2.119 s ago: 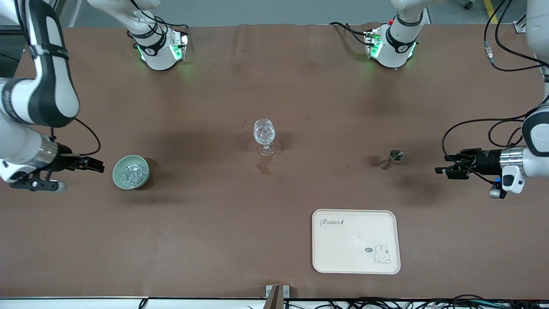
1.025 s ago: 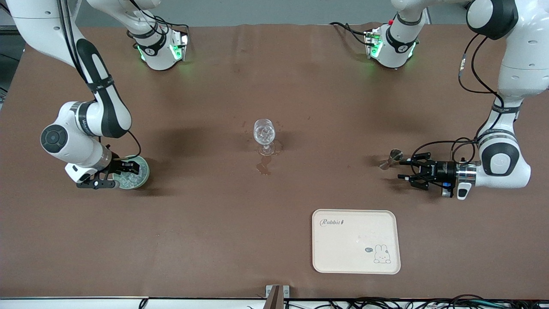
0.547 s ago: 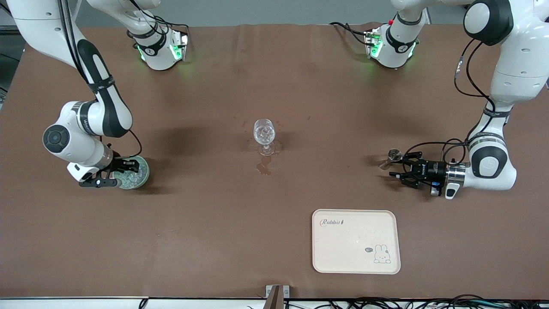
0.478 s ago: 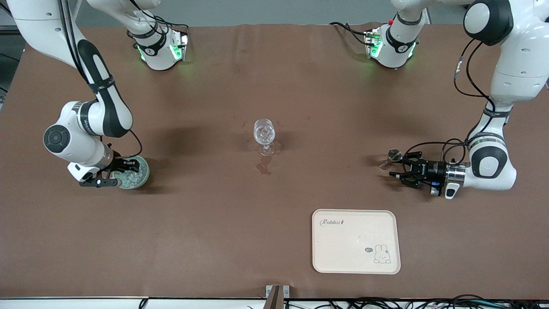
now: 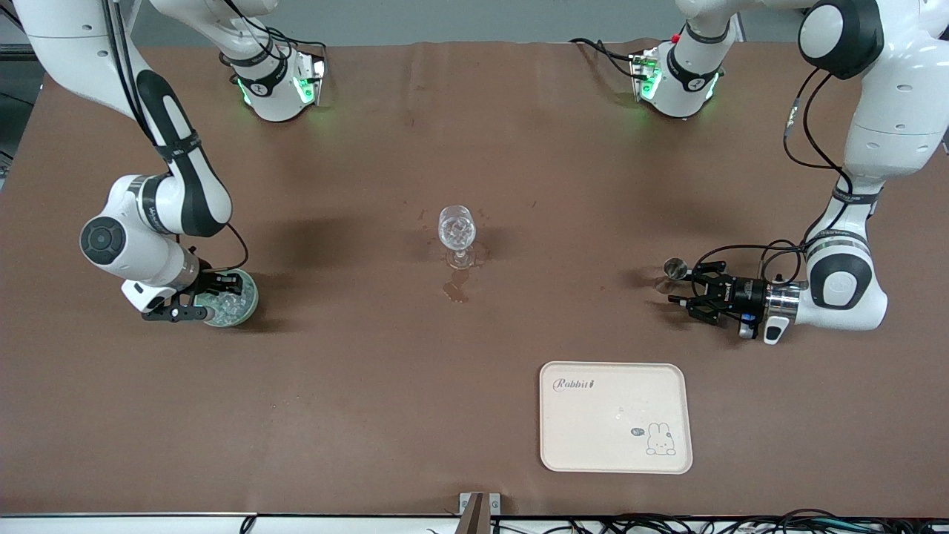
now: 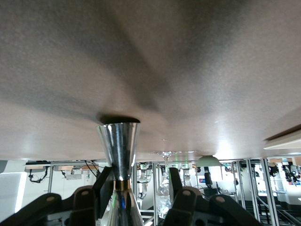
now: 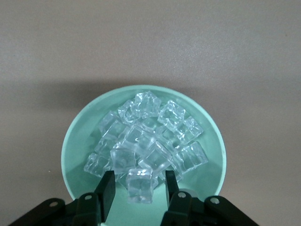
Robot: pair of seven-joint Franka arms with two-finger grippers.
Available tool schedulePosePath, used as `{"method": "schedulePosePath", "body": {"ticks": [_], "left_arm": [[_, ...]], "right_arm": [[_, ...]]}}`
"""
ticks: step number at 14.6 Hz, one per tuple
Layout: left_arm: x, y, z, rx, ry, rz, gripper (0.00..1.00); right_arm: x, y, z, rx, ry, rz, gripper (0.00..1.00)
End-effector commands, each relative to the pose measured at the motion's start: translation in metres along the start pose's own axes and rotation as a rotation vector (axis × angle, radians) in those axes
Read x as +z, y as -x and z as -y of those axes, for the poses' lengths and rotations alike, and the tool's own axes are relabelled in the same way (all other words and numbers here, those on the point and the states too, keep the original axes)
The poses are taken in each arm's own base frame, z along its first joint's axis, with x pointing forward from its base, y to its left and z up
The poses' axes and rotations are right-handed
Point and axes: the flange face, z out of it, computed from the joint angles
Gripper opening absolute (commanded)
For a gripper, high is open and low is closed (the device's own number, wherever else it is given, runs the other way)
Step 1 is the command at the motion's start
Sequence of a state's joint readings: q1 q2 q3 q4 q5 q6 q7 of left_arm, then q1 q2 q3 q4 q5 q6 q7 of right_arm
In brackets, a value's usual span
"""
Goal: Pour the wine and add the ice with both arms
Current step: 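Grasp ice with the right gripper while the left gripper grasps the jigger, then lift the ice cube out of the green bowl with the right gripper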
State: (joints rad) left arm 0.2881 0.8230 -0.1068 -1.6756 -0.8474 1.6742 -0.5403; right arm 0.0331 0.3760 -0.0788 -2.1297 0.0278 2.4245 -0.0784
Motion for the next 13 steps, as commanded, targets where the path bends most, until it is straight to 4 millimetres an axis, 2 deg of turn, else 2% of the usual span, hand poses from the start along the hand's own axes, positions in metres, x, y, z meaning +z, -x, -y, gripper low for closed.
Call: {"method": "schedulePosePath", "body": {"ticks": [1,4,13], "left_arm": [[-0.0014,-0.001,-0.0001,0.001,-0.023,-0.004,0.55],[-0.0014,-0.001,-0.0001,0.007,-0.023,-0.004,0.55],[0.0027,-0.0028,0.0047,0.021,-0.041,0.003,0.49]], "right_arm": [[0.0046,0.005,0.0009,-0.006,-0.015,0.005,0.47],[0.0046,0.0043,0.0008,-0.006,-0.014,0.002,0.42],[0.0061,-0.0004,-0.0013,0.0,-0.011,-0.021,0.42]]}}
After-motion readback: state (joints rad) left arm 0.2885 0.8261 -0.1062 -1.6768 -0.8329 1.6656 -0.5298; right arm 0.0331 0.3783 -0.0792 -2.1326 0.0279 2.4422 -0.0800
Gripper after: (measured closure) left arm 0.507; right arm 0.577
